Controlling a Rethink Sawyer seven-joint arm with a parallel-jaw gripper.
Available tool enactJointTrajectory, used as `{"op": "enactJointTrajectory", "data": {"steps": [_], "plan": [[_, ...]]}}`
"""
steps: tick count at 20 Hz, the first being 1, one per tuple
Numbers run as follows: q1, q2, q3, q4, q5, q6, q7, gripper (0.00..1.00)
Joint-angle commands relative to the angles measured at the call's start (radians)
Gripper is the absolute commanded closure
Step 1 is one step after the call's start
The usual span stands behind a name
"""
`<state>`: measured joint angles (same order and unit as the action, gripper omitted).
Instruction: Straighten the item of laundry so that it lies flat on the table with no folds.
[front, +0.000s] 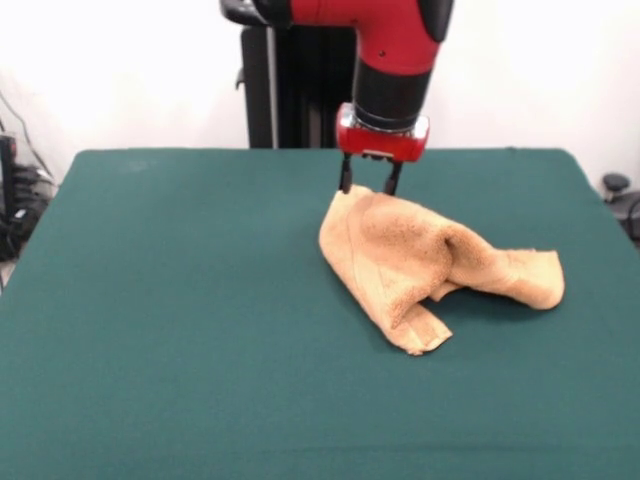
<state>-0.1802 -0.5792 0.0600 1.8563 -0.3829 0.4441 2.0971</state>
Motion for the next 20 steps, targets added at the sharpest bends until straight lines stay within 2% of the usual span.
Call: {"op": "enactJointTrajectory", "data": {"steps": [1,6,13,20], "plan": [[0.019,0.095,0.085,-0.057,-0.01,-0.078,0.041,1.0],[0.027,0.114,0.076,-0.063,-0.017,-0.134,0.059,1.0],[0.029,0.116,0.074,-0.058,-0.004,-0.135,0.058,1.0],[0.018,0.063,0.087,-0.031,0.026,-0.031,0.033,1.0]]}}
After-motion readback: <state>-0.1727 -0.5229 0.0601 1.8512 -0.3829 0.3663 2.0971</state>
